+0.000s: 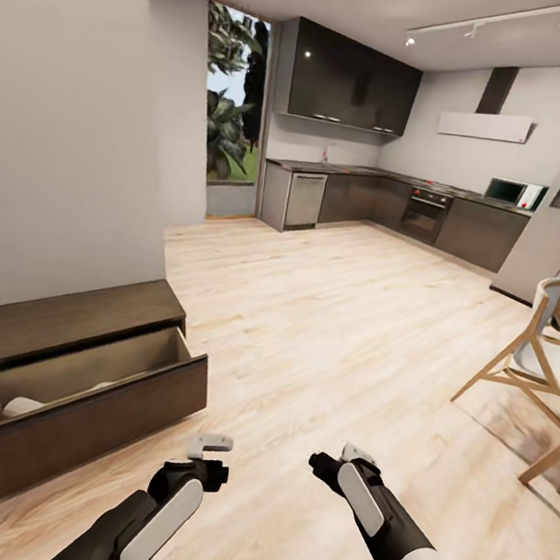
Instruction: Place each of the two pumpkins and all three candles from the living room inside a cabinet in the living room (use any cabinet), then make sure every cabinet is closed, and position the cauldron so it is next to a table in the living room.
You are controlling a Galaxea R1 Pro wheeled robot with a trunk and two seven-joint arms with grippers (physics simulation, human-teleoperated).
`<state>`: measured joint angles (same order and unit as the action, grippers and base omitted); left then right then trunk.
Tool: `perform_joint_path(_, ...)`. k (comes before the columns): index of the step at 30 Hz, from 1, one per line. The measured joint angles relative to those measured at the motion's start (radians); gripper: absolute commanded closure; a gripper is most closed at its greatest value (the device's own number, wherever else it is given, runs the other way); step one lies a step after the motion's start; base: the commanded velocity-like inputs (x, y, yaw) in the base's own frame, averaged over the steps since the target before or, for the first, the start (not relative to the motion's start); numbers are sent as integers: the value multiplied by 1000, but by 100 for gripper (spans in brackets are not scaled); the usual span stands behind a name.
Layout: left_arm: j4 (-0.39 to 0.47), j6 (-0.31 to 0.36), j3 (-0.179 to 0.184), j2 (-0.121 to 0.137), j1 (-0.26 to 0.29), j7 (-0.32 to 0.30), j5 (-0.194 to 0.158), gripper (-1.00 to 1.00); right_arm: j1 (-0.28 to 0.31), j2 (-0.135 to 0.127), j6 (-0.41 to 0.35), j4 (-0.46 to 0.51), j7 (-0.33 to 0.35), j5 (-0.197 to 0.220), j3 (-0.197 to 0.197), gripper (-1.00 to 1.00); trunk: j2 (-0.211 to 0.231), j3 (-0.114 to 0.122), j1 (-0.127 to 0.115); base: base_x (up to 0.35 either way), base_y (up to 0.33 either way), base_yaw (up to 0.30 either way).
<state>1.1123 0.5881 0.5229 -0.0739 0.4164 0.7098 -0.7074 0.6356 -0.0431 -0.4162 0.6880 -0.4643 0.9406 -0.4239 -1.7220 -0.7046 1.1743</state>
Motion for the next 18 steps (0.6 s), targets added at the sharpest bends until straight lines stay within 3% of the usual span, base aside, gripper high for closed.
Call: perform_joint_path(18, -2, 0, 1, -2, 0, -1, 1, -100, 0, 1, 2, -21, 1, -3, 1, -100, 0, 0, 0, 0, 0, -280)
